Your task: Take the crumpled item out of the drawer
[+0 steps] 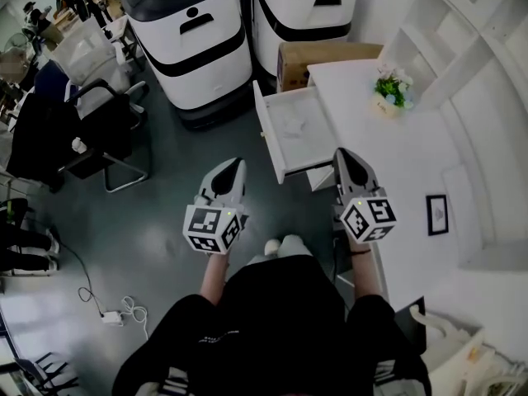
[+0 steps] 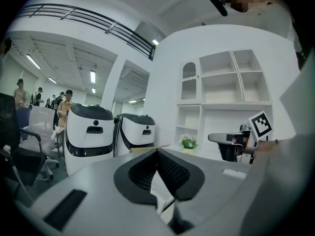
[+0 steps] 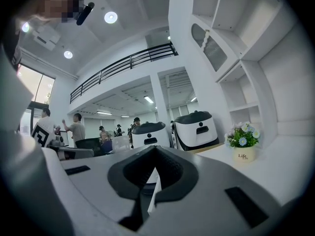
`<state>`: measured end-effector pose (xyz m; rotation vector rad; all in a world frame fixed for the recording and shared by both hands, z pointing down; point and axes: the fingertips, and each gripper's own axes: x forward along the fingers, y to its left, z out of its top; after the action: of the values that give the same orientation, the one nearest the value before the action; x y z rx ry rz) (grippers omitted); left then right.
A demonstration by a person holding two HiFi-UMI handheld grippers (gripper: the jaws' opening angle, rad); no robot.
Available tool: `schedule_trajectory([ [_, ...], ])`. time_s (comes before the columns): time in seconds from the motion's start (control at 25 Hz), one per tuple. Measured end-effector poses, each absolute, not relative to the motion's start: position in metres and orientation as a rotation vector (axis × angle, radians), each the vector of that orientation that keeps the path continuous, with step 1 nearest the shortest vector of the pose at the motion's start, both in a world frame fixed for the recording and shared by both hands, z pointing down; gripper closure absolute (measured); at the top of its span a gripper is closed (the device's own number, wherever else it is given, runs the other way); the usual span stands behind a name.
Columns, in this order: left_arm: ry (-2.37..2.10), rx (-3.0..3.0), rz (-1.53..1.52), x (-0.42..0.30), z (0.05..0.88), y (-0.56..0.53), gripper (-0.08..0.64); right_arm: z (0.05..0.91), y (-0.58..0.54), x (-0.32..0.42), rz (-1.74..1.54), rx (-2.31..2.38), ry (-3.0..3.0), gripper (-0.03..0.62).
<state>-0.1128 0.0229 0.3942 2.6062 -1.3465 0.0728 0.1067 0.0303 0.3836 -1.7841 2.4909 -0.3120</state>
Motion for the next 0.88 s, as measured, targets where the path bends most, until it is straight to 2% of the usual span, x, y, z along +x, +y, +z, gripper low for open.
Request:
schedule_trajectory([
  [0.88, -1.295, 2.447, 0.201, -0.067, 0.468, -0.133, 0.563, 0.466, -0.151, 0.119, -0.558, -1.735, 2.649, 0.600],
])
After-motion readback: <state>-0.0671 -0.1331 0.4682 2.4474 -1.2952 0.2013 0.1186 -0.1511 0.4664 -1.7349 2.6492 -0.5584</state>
